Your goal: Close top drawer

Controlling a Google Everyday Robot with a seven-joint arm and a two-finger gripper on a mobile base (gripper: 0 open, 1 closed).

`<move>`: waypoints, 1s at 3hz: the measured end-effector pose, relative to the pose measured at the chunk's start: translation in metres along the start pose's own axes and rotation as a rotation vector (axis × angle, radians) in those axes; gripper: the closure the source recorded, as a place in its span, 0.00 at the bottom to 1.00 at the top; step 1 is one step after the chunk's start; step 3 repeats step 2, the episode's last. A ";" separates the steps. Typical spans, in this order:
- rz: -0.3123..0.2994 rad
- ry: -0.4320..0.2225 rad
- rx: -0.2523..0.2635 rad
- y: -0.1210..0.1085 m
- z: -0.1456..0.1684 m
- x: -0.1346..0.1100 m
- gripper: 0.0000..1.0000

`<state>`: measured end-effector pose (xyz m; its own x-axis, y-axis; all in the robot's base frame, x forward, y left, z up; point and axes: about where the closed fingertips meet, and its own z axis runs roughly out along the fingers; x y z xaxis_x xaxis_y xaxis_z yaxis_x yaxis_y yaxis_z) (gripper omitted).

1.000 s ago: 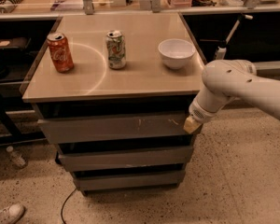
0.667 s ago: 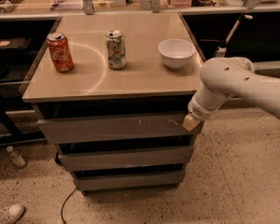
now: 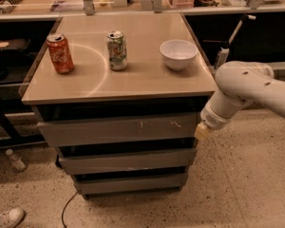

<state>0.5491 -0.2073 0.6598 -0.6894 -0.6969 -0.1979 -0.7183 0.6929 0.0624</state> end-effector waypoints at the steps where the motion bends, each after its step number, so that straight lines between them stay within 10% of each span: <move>1: 0.187 0.067 -0.036 0.020 -0.032 0.085 1.00; 3: 0.212 0.077 -0.036 0.024 -0.036 0.096 0.81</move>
Offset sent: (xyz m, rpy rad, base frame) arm -0.0667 -0.0458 0.0132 -0.0045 0.0936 -0.1491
